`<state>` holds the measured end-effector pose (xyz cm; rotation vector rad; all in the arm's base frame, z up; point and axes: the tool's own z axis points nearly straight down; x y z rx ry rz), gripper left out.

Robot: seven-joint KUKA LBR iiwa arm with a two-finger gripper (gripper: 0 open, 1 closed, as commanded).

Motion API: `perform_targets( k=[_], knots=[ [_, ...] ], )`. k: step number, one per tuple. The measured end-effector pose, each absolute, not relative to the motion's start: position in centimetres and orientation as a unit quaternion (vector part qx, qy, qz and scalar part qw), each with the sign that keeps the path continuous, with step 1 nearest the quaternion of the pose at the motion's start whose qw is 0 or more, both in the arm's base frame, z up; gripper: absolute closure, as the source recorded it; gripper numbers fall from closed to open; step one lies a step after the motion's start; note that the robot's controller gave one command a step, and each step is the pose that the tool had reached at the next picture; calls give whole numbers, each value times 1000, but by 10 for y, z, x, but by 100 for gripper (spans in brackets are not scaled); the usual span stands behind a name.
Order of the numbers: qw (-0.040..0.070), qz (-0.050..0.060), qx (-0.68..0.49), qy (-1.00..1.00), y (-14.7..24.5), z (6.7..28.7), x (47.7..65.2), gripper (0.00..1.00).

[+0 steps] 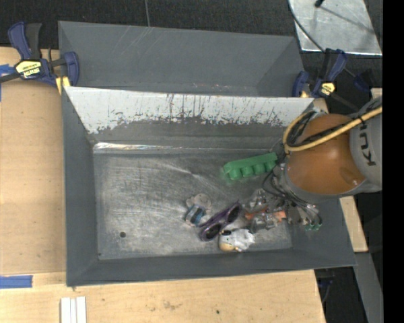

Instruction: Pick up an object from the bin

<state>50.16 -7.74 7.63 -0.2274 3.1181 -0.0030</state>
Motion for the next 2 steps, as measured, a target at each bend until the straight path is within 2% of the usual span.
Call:
perform_targets(
  k=[1,2],
  knots=[
    [8,-1,-73,997,-77,76,502,100],
    [1,0,-90,996,-69,206,553,100]
  ],
)
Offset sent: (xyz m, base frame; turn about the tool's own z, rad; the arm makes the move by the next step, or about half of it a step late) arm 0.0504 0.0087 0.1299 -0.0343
